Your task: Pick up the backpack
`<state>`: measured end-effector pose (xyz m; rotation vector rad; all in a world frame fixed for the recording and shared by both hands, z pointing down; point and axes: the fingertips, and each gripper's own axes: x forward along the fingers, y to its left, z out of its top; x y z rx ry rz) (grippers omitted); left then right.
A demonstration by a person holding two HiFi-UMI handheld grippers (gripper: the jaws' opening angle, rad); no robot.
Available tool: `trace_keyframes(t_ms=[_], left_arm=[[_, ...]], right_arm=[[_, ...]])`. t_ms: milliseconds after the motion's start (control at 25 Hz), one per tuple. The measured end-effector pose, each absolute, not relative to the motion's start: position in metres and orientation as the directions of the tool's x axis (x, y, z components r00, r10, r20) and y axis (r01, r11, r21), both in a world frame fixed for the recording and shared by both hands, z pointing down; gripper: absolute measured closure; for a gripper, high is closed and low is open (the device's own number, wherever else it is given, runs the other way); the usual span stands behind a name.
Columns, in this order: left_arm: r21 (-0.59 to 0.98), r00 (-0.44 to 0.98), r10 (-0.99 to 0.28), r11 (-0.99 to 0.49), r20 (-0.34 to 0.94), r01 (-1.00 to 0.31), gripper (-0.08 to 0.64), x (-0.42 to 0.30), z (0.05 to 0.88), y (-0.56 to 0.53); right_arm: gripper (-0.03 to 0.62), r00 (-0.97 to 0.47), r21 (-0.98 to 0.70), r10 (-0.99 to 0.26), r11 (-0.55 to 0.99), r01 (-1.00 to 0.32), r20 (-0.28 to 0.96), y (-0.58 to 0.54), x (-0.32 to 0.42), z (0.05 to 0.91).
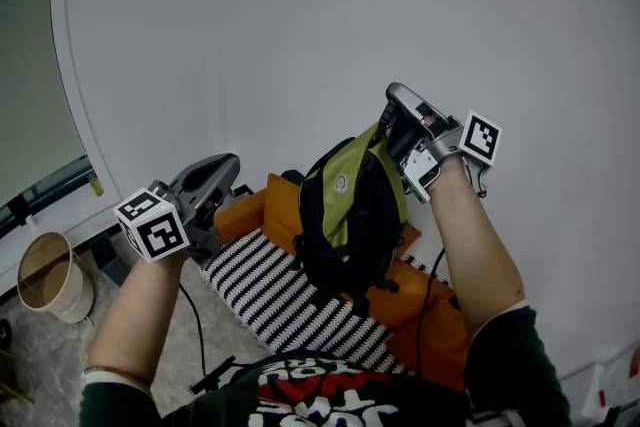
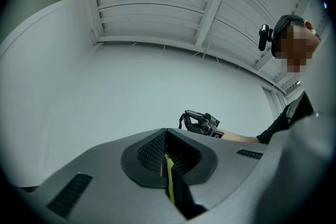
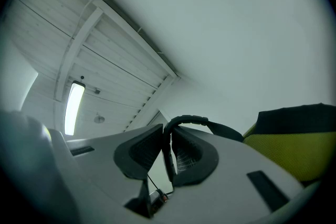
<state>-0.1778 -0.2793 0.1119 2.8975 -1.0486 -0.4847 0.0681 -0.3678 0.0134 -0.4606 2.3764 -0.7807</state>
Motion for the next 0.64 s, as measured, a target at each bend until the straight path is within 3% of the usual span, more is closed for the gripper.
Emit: trace_keyframes(t_ms=[640], left_arm=[[0.132, 0.725, -0.628, -0.774, -0.281, -0.619, 0.548, -0.1776, 0.1105, -0.2839]], right_arm=[[0.522, -0.765, -0.636, -0.491, 0.759, -0.140, -0.418, -0.3720, 0.0697, 0.0156]])
